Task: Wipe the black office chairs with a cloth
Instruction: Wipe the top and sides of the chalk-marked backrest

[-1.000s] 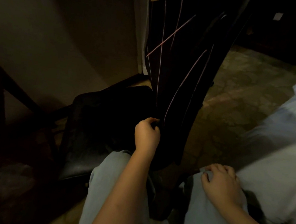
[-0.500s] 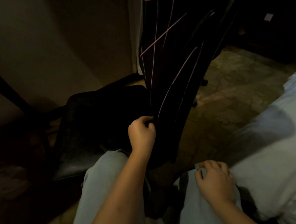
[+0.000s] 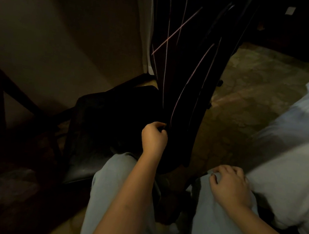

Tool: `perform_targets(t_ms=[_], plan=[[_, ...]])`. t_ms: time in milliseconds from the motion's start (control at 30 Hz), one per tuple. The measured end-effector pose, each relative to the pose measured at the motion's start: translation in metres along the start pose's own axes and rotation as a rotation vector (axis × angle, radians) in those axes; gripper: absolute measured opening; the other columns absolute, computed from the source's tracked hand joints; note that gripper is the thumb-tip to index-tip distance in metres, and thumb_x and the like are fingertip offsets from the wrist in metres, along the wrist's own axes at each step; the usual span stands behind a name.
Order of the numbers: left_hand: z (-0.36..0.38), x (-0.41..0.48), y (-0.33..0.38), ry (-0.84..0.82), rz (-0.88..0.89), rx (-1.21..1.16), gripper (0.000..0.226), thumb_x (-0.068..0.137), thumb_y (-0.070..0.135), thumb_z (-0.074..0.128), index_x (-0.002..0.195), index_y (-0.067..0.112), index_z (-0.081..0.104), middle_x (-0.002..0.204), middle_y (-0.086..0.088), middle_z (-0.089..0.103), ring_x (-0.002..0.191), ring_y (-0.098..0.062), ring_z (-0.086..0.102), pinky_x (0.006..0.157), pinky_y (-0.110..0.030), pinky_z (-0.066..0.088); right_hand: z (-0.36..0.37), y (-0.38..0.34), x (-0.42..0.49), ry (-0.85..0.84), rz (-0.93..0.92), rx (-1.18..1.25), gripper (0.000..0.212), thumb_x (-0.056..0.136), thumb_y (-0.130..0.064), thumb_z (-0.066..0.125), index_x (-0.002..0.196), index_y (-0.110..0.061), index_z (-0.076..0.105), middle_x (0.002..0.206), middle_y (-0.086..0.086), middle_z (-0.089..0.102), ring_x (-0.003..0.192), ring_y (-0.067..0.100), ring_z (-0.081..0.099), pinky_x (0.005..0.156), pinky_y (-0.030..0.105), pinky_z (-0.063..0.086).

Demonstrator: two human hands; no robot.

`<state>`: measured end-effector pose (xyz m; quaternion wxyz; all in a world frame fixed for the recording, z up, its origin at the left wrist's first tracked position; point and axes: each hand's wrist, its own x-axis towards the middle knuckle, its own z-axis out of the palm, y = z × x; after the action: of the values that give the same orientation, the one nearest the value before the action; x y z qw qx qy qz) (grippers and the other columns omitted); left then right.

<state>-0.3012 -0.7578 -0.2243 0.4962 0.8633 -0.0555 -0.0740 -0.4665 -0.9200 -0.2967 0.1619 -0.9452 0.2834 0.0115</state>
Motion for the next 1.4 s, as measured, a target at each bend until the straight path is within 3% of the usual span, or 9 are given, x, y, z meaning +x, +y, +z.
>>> perform_targets(t_ms=[133, 300, 500, 600, 667, 967, 1100, 1300, 1400], plan=[[0.002, 0.004, -0.005, -0.111, -0.012, 0.118, 0.033, 0.096, 0.005, 0.051, 0.127, 0.009, 0.060, 0.099, -0.009, 0.065, 0.055, -0.011, 0.049, 0.046, -0.019, 0.038, 0.000, 0.001, 0.000, -0.002, -0.005, -0.005, 0.027, 0.096, -0.038, 0.044, 0.116, -0.028, 0.058, 0.123, -0.005, 0.055, 0.120, 0.018, 0.038, 0.097, 0.036, 0.036], [0.006, 0.003, -0.003, -0.148, -0.002, 0.192, 0.033, 0.095, 0.004, 0.051, 0.127, 0.007, 0.060, 0.115, -0.014, 0.065, 0.087, -0.022, 0.061, 0.065, -0.026, 0.042, 0.001, -0.001, 0.000, 0.014, 0.004, 0.002, 0.026, 0.095, -0.037, 0.046, 0.115, -0.028, 0.059, 0.122, -0.005, 0.057, 0.119, 0.018, 0.040, 0.096, 0.036, 0.037], [0.006, -0.002, 0.000, 0.041, 0.042, 0.119, 0.028, 0.094, 0.004, 0.051, 0.116, 0.007, 0.068, 0.092, -0.007, 0.069, 0.059, -0.005, 0.050, 0.046, -0.010, 0.036, -0.002, 0.002, 0.001, 0.011, 0.017, 0.024, 0.027, 0.096, -0.038, 0.044, 0.117, -0.029, 0.058, 0.125, -0.007, 0.054, 0.121, 0.017, 0.037, 0.099, 0.035, 0.034], [0.001, -0.002, 0.004, 0.137, 0.032, -0.074, 0.026, 0.094, 0.004, 0.051, 0.112, 0.010, 0.069, 0.071, 0.000, 0.064, 0.042, -0.004, 0.045, 0.039, -0.012, 0.033, -0.002, 0.003, 0.002, 0.007, 0.018, 0.010, 0.027, 0.095, -0.039, 0.043, 0.117, -0.030, 0.058, 0.123, -0.008, 0.055, 0.121, 0.016, 0.037, 0.098, 0.035, 0.035], [-0.001, -0.002, 0.008, 0.173, 0.020, -0.165, 0.026, 0.094, 0.005, 0.051, 0.110, 0.014, 0.069, 0.071, 0.002, 0.065, 0.040, -0.003, 0.046, 0.040, -0.014, 0.035, -0.001, 0.004, 0.002, 0.006, 0.013, 0.009, 0.027, 0.095, -0.039, 0.044, 0.116, -0.030, 0.058, 0.122, -0.007, 0.056, 0.120, 0.017, 0.038, 0.097, 0.036, 0.036], [0.004, -0.001, 0.002, 0.120, 0.018, -0.060, 0.027, 0.095, 0.003, 0.050, 0.116, 0.008, 0.067, 0.069, 0.005, 0.061, 0.044, -0.007, 0.046, 0.038, -0.012, 0.034, 0.000, 0.004, 0.004, 0.010, 0.024, 0.005, 0.026, 0.094, -0.039, 0.045, 0.114, -0.030, 0.059, 0.121, -0.007, 0.057, 0.119, 0.017, 0.039, 0.096, 0.035, 0.034], [0.008, 0.000, -0.001, 0.028, -0.004, 0.091, 0.028, 0.097, 0.005, 0.049, 0.120, 0.006, 0.065, 0.083, -0.011, 0.066, 0.047, -0.010, 0.043, 0.042, -0.017, 0.033, -0.002, 0.003, 0.002, 0.000, 0.006, 0.006, 0.026, 0.096, -0.036, 0.046, 0.117, -0.027, 0.058, 0.124, -0.005, 0.056, 0.121, 0.019, 0.039, 0.098, 0.036, 0.035], [0.017, 0.000, -0.001, -0.131, -0.046, 0.182, 0.028, 0.093, 0.001, 0.051, 0.118, 0.004, 0.064, 0.107, -0.017, 0.066, 0.092, -0.032, 0.063, 0.070, -0.034, 0.049, -0.004, -0.003, -0.001, -0.019, -0.011, 0.013, 0.029, 0.097, -0.037, 0.043, 0.121, -0.027, 0.057, 0.127, -0.006, 0.053, 0.124, 0.018, 0.036, 0.100, 0.036, 0.035], [0.020, -0.002, -0.002, -0.106, -0.045, 0.161, 0.022, 0.093, 0.002, 0.050, 0.110, 0.001, 0.065, 0.089, -0.011, 0.064, 0.073, -0.023, 0.059, 0.059, -0.029, 0.046, -0.005, -0.003, -0.002, -0.010, -0.013, 0.007, 0.030, 0.097, -0.039, 0.042, 0.122, -0.028, 0.056, 0.127, -0.007, 0.053, 0.124, 0.016, 0.036, 0.100, 0.035, 0.034]])
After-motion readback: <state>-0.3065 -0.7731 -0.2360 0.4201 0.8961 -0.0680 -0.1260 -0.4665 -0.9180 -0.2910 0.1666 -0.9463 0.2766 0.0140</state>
